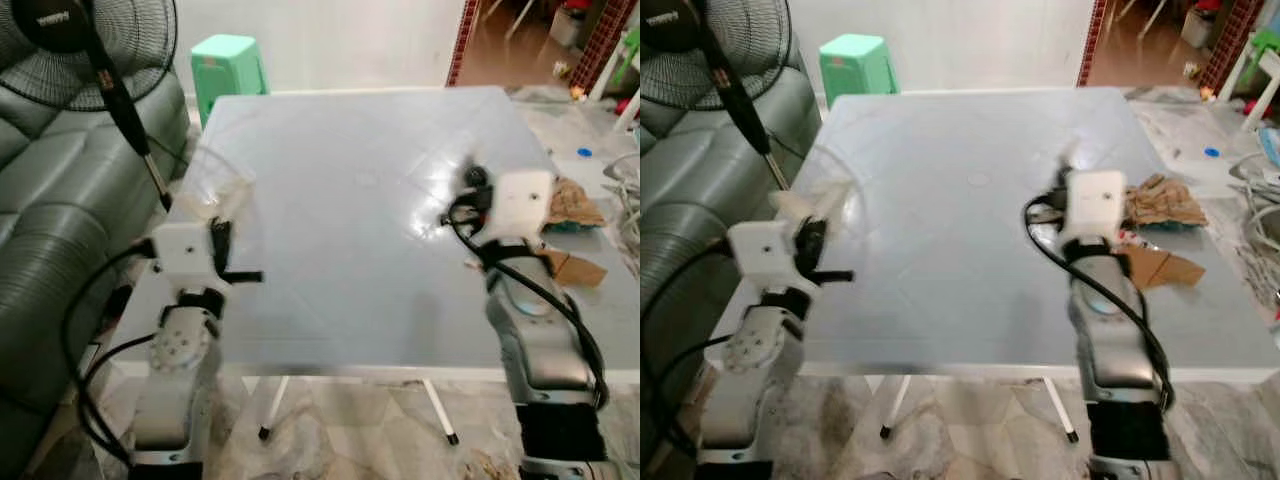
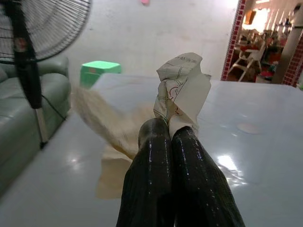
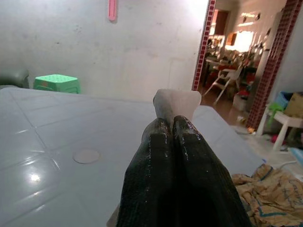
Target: Picking trash to rubbish bin
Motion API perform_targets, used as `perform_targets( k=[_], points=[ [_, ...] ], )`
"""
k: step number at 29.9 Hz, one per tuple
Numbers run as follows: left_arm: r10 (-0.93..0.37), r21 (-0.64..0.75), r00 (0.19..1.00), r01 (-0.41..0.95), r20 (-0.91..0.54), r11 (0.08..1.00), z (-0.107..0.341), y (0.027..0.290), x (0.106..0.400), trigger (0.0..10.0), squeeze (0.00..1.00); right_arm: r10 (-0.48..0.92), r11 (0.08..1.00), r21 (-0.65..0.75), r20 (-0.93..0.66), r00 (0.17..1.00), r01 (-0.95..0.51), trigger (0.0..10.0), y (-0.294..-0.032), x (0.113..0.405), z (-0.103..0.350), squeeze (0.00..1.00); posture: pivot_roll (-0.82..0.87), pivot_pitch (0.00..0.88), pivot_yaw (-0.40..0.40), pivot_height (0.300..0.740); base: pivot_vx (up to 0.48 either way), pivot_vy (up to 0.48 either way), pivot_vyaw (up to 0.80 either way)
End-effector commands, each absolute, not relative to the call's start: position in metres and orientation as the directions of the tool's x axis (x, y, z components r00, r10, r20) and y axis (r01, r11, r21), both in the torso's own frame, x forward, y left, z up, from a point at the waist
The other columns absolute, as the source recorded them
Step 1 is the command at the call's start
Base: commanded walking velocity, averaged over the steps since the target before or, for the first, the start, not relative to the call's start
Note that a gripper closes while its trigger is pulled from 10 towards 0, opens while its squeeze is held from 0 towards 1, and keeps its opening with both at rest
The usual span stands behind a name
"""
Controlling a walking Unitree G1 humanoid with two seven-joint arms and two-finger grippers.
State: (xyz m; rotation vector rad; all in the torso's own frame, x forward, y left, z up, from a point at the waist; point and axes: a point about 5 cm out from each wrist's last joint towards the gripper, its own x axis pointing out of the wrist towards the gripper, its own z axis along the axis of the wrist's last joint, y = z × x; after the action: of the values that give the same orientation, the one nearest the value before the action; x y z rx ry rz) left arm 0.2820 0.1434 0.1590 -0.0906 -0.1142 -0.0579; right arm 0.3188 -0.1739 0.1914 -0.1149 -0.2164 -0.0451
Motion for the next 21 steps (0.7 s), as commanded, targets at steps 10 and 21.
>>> perform_targets(
  k=[10, 21],
  points=[
    [-0.020, -0.101, 0.995, 0.030, 0.100, 0.994, 0.163, 0.153, 0.287, 10.0, 0.00, -0.009, 0.995, -0.093, 0.229, 0.973, 0.031, 10.0, -0.164, 0.321, 0.198, 0.00, -0.04, 0.072, 0.008, 0.740, 0.000, 0.000, 0.00],
    [0.024, -0.144, 0.995, -0.010, 0.097, 0.989, 0.168, 0.161, 0.293, 10.0, 0.00, -0.009, 0.996, -0.086, 0.225, 0.974, 0.029, 10.0, -0.164, 0.322, 0.198, 0.00, -0.04, 0.073, 0.005, 0.740, 0.000, 0.000, 0.00]
  ],
)
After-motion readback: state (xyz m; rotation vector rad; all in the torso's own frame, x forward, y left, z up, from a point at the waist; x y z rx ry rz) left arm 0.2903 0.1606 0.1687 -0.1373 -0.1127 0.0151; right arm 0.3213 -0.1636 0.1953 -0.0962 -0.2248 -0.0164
